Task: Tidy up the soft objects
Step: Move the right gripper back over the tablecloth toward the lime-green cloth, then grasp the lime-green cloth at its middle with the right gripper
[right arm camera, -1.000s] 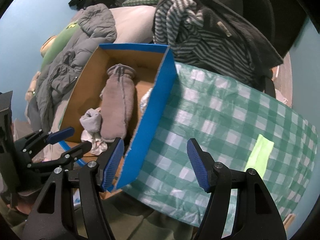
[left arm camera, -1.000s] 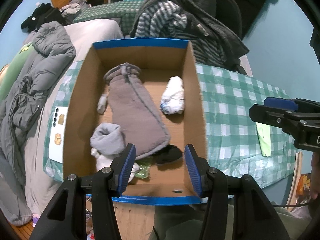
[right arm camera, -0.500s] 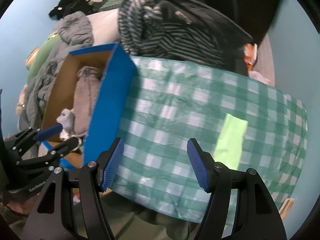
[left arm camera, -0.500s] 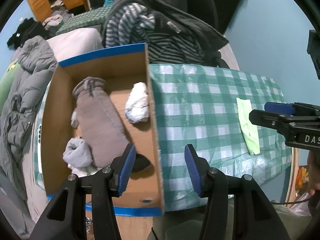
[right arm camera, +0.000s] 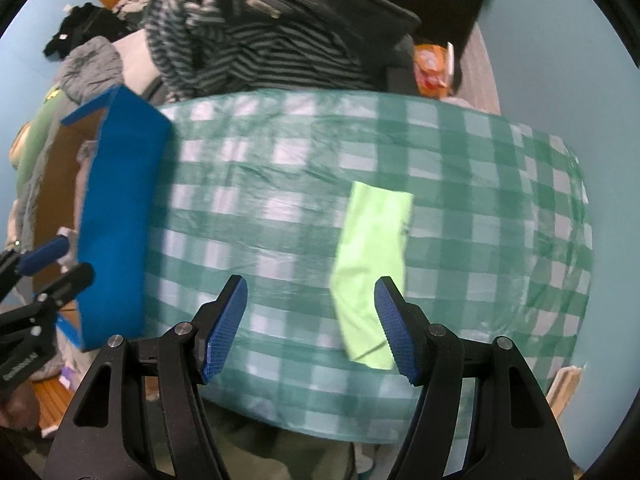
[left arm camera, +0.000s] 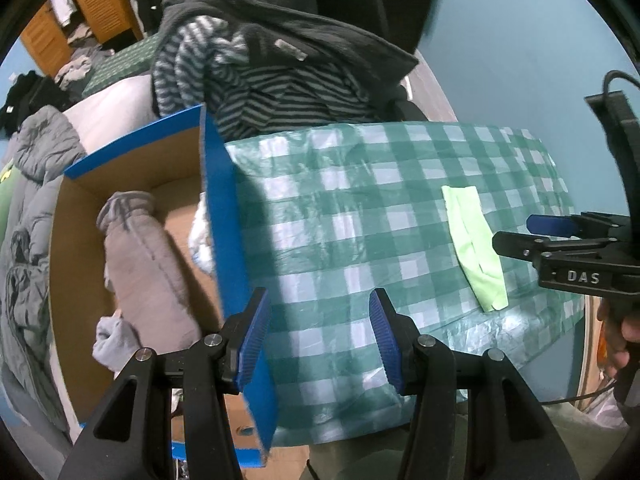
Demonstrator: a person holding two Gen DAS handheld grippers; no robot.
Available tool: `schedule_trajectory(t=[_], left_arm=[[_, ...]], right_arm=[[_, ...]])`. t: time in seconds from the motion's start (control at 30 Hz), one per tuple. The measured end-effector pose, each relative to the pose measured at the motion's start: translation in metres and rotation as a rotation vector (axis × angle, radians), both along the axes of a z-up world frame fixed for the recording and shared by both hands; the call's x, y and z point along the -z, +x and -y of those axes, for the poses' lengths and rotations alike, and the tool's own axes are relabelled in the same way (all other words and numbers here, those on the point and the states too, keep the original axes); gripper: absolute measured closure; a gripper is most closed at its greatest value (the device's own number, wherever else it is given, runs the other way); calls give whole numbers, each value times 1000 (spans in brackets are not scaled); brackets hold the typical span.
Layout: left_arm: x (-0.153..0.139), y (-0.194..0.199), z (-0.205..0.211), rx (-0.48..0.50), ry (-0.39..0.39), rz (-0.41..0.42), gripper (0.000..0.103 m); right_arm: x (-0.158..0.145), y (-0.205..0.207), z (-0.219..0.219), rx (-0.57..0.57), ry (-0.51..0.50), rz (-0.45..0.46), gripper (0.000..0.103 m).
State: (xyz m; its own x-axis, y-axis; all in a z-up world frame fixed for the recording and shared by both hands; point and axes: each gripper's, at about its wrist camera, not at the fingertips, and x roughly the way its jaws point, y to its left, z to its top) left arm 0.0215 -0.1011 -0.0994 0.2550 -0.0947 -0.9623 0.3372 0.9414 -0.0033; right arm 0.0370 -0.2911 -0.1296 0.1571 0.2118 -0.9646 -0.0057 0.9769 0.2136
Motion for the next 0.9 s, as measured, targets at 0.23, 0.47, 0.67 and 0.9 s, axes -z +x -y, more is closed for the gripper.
schedule_trajectory(t=[0.23,0.47,0.67,0.9], left_arm=[[21,8,24,20,21,-33,51],[44,16,38,21,48,-60,51],[64,18,47,47,93,-68,51],[79,18,48,61,108,-86,51]], right_arm=[[33,-2,19,18,-23,-57,36],[62,7,21,9,-37,-72,36],[83,16,21,16,-60,-83,36],[98,19,18,6,-115,-96,35]])
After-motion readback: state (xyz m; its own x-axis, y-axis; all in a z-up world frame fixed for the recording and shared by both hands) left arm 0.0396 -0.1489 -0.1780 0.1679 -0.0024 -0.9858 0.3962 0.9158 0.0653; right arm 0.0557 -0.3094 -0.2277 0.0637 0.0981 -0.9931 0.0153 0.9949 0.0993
